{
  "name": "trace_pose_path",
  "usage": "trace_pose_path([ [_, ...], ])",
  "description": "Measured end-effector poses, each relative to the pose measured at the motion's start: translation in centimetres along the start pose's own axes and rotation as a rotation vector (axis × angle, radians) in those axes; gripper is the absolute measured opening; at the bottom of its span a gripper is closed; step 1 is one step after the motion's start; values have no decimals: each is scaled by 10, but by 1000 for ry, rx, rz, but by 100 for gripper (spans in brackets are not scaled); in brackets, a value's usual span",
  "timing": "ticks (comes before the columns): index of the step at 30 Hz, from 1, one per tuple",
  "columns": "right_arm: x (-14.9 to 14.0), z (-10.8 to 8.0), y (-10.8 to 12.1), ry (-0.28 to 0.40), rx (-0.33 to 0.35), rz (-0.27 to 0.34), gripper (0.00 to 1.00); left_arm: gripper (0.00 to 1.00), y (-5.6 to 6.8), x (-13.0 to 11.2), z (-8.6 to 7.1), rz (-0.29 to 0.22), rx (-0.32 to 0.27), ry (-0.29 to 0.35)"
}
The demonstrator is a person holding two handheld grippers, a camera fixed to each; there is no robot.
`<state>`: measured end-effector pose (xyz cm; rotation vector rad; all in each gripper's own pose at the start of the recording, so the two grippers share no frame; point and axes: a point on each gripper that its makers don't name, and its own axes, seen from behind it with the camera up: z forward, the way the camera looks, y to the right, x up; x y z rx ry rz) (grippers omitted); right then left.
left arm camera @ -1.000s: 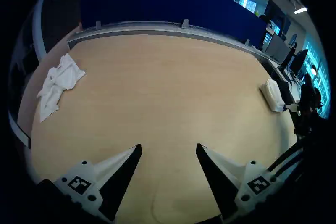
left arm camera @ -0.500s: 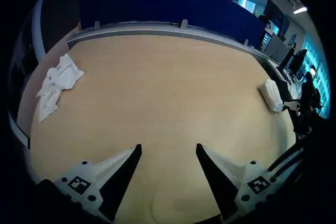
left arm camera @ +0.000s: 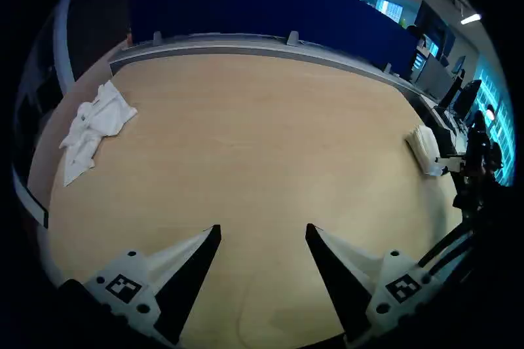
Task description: Fold towel
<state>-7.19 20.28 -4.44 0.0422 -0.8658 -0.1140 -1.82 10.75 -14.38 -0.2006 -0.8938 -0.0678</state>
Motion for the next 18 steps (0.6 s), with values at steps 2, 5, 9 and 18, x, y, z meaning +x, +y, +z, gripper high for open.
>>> trace_pose_path([
  [2, -1, 2, -4, -4, 7, -4, 95, 96, -1, 0, 0, 0, 2, 0],
  [5, -3, 5, -7, -7, 9, -5, 94, 96, -1, 0, 0, 1, 3, 0],
  [9, -7, 9, -8, -15, 13, 5, 95, 96, -2, 0, 1, 0, 5, 0],
  [18, -16, 17, -9, -40, 31, -7, 95, 96, -3, 1, 3, 4, 9, -2],
])
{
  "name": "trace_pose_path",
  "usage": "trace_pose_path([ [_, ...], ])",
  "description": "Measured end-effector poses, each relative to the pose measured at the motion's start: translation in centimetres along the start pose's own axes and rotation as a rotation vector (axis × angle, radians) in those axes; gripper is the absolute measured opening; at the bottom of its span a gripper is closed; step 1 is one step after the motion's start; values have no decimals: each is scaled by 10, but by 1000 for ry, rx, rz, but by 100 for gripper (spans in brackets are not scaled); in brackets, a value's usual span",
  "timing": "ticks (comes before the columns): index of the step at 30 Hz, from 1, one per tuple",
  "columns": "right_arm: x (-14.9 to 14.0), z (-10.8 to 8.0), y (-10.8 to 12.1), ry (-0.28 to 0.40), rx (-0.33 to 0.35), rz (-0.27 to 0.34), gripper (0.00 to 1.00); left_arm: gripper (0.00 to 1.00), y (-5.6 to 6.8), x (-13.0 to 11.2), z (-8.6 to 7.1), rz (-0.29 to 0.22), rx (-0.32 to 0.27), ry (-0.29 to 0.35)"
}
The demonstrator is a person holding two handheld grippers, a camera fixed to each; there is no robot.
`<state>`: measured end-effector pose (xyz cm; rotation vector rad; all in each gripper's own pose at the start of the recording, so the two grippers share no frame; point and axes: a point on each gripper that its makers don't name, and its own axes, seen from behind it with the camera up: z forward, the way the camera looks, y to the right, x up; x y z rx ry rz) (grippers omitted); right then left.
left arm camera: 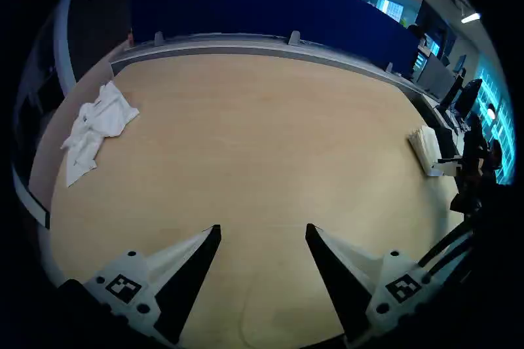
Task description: Fold towel
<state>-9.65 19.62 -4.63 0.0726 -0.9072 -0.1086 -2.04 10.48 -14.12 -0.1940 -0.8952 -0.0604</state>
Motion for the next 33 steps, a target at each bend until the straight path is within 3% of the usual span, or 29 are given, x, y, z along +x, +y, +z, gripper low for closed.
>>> trace_pose_path([
  [9, 45, -9, 9, 63, -9, -23, 94, 96, 3, 2, 1, -7, -4, 2],
  [17, 83, 13, 20, 85, -12, -13, 94, 96, -2, 0, 0, -20, 12, 1],
  [26, 87, 43, 18, 45, -2, -6, 94, 96, -10, -2, -3, -37, 39, 0],
  [33, 82, 52, 17, 29, -1, -14, 95, 96, -14, -1, -6, -49, 51, 4],
])
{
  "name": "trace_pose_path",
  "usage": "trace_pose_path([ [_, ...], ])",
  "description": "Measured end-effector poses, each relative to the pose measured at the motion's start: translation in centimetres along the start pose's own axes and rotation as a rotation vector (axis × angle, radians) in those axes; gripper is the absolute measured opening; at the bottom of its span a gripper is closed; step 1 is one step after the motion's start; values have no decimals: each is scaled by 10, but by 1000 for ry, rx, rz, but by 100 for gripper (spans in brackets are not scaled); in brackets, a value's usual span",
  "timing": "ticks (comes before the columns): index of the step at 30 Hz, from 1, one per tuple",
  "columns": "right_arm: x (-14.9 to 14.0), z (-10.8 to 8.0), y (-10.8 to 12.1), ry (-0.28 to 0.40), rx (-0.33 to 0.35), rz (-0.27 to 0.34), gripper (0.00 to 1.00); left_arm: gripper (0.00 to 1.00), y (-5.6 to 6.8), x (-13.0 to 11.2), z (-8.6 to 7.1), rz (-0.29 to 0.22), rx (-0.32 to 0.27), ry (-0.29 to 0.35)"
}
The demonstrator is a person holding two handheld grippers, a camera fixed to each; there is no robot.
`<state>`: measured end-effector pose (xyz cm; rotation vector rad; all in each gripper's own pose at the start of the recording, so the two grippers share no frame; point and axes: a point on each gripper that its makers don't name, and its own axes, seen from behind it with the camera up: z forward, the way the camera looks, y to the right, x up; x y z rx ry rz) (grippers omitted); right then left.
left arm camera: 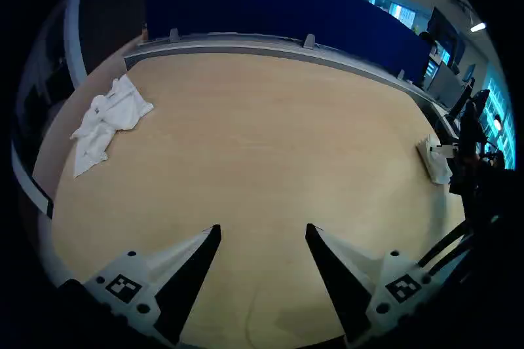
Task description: Fold towel
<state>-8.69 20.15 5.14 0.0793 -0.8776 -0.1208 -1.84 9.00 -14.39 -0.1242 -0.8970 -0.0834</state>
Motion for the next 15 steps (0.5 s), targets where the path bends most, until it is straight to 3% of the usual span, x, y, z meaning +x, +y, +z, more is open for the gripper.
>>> trace_pose_path([
  [15, 13, -36, -4, 65, -9, -11, 95, 96, 6, 4, 5, 7, -19, 6],
])
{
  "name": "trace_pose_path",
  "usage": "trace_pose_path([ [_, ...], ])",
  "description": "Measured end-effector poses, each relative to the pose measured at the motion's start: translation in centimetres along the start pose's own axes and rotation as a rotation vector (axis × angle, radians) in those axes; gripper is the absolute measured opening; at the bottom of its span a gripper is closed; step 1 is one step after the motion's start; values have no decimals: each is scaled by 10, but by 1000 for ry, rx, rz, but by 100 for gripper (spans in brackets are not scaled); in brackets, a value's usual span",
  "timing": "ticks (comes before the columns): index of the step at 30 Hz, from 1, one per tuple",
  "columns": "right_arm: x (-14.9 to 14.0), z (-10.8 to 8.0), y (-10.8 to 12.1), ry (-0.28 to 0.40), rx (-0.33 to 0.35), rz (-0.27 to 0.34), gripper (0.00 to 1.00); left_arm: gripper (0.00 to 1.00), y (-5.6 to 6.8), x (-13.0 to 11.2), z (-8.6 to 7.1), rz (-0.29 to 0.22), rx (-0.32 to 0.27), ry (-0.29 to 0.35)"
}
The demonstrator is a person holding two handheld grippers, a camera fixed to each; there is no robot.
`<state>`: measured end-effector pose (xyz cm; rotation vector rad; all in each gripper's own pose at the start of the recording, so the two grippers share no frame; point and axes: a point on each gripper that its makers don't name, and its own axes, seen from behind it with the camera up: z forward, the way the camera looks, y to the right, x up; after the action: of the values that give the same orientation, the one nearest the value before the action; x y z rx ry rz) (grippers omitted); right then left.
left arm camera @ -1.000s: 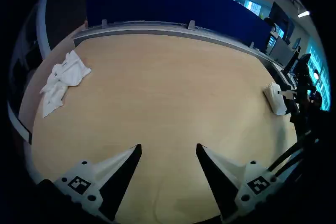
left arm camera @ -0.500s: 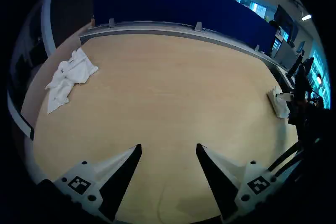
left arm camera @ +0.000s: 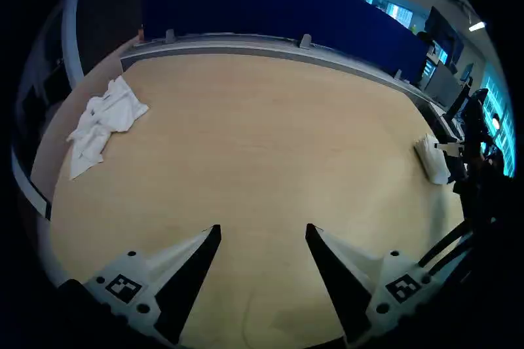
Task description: Fold towel
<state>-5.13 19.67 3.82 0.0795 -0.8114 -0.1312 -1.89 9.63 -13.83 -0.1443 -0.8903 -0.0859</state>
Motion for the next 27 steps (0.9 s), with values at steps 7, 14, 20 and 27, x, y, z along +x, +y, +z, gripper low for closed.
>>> trace_pose_path([
  [7, 3, -29, -9, 62, -17, 23, 95, 96, 0, 7, -3, 3, -11, 19],
  [14, 16, -71, -24, 214, -59, 71, 95, 96, 3, 15, -6, -4, -31, 38],
  [20, 39, -109, -34, 388, -85, 133, 95, 96, 7, 24, -8, 4, -45, 59],
  [27, 58, -148, -42, 546, -112, 190, 96, 96, 10, 33, -10, 22, -53, 77],
])
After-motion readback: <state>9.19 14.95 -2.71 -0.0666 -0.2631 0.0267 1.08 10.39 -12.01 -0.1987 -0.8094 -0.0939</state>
